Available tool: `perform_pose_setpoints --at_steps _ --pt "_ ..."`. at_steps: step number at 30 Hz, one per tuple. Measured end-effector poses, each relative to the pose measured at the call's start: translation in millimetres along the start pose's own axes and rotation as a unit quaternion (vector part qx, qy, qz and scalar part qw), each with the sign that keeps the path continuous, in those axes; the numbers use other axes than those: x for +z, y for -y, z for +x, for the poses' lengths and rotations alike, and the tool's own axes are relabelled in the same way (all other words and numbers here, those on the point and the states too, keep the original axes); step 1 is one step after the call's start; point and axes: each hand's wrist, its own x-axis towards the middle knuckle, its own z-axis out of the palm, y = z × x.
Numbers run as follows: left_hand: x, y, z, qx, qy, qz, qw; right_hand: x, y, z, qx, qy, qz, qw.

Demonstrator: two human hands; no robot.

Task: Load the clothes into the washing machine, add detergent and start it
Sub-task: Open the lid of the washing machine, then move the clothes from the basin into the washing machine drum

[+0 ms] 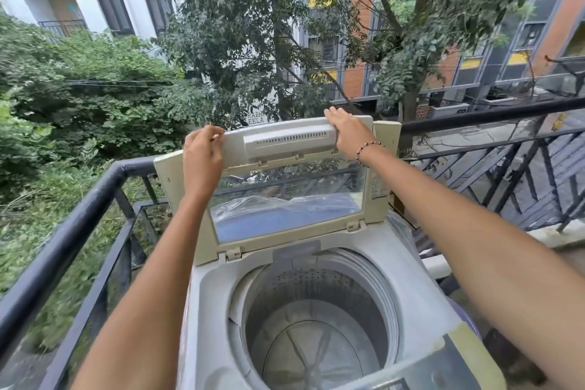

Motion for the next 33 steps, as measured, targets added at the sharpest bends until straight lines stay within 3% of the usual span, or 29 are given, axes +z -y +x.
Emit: perform_pose_setpoints --at_steps 6,14,21,29,33 --pt "-0.9 -8.8 -6.0 0.013 -0.024 0.014 1.0 -8.5 -4.9 -3.1 -0.009 0.02 0.001 1.0" --pt "16.5 -43.4 -36.8 0.037 -0.159 0.011 0.987 -20.5 -22.1 -28.5 -0.006 -0.019 0.044 0.999" --pt "95.8 -95.7 -108.2 0.054 -0.083 -0.099 0.99 -15.9 -80.9 -78.5 0.021 -0.019 0.059 0.998" --pt "216.2 -168.8 -184.1 -0.019 0.045 -0.185 0.982 11.0 -194.9 -131.2 0.076 -0.001 0.095 0.993" --pt "285.9 -212.6 -215.2 -0.064 0.089 -0.209 0.972 28.2 -268.4 -153.6 0.1 0.063 0.143 0.983"
